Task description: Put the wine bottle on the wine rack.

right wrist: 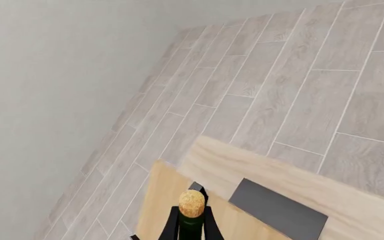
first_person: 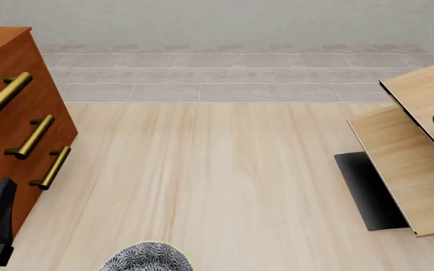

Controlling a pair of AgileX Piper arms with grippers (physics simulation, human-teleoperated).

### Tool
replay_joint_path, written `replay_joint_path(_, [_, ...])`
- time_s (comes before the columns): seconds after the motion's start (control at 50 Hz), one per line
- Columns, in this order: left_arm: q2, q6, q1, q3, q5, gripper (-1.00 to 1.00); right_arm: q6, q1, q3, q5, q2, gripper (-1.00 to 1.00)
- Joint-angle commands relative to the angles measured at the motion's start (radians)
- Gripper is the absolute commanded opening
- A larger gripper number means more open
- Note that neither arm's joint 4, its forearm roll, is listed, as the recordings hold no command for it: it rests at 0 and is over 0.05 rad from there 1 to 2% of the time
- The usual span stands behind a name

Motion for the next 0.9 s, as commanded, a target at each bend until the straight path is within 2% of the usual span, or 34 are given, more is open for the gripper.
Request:
replay_joint_path(0.02, [0.0, -0.002, 0.0, 0.006, -0.005, 1.0, 0.003, -0.015, 0.05, -0.008, 0.061, -1.0])
replay_joint_path(0.9, [0.0, 0.003, 0.018, -0.004, 0.001, 1.0, -0.031, -0.041, 0.082, -0.088, 0.168, -1.0])
